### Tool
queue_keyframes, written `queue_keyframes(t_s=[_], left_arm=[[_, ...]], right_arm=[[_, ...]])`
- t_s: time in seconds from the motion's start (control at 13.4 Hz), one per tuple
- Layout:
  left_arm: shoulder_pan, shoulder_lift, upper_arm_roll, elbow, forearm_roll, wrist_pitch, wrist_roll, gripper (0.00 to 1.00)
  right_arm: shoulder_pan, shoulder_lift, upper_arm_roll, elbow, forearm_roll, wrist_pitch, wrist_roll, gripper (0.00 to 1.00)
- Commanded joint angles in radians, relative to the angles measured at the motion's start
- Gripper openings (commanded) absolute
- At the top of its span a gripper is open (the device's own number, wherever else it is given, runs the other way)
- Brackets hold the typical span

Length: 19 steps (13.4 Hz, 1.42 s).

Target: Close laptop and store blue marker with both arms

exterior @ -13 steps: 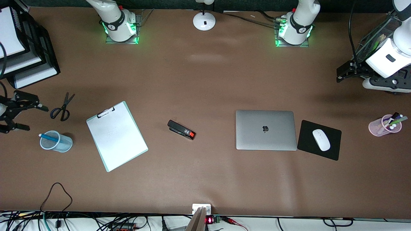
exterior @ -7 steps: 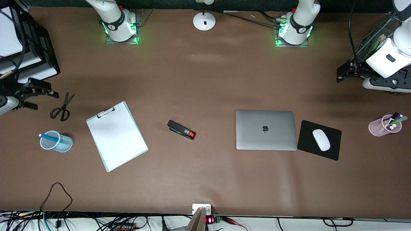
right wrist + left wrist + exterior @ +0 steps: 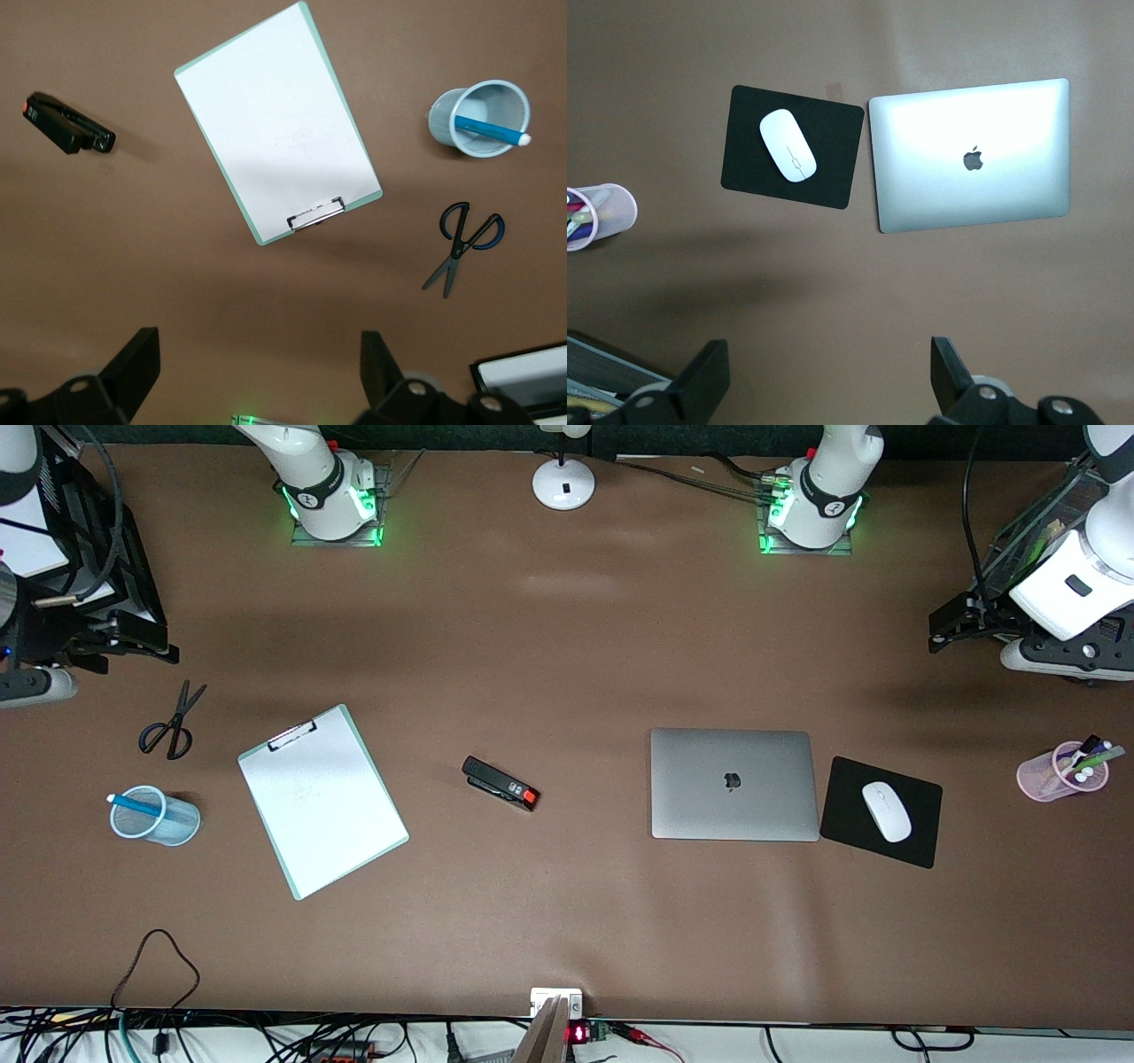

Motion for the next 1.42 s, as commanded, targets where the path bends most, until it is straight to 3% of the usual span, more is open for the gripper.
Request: queue_keyframes(t_s=[0.0, 0.15, 0.45, 0.75, 1.35], left_arm=[[0.01, 0.013, -0.009, 0.029, 0.007, -0.022, 0.018, 1.0], [0.01, 0.013, -0.009, 0.029, 0.007, -0.022, 0.018, 1.0], [0.008, 0.013, -0.009, 0.029, 0.007, -0.022, 0.018, 1.0], [0.01, 0.011, -0.009, 0.029, 0.007, -0.031, 0.018, 1.0], [0.01, 0.011, -0.009, 0.029, 0.006, -0.034, 0.02, 1.0]], right_arm=[[0.027, -0.025, -0.061, 0.011, -0.016, -0.009, 0.012, 1.0], [0.035, -0.025, -0.111, 0.011, -0.015, 0.005, 0.009, 1.0], [0.021, -0.048, -0.113, -0.018, -0.024, 0.007, 0.04, 1.0], [0.032, -0.112, -0.107, -0.119, -0.07, 0.085, 0.038, 1.0], [0.031, -0.145, -0.105, -0.132, -0.082, 0.074, 0.035, 1.0]])
